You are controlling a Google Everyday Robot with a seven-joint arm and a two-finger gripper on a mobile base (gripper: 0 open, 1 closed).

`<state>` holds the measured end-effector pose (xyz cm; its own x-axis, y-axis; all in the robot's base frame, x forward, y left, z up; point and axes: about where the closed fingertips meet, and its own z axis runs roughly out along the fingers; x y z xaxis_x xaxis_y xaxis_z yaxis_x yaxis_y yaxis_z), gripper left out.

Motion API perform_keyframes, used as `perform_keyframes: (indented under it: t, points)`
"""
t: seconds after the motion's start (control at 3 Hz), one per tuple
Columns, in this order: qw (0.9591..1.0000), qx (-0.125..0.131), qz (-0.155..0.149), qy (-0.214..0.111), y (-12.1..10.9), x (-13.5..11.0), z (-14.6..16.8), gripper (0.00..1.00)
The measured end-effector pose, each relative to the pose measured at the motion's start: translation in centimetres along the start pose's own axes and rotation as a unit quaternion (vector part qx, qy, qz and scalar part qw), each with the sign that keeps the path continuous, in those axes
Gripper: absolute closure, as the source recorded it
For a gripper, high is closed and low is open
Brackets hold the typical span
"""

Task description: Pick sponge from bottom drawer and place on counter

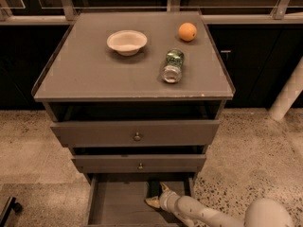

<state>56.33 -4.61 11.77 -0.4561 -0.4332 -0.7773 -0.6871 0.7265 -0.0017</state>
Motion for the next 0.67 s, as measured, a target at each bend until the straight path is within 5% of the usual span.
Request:
perform_keyframes:
  t: [0.33, 0.67]
  points:
    - [1.0, 0.0, 0.0, 0.0, 0.0, 0.0, 0.0, 0.87]
    - [1.0, 0.0, 0.0, 0.0, 0.0, 0.0, 0.0, 1.0]
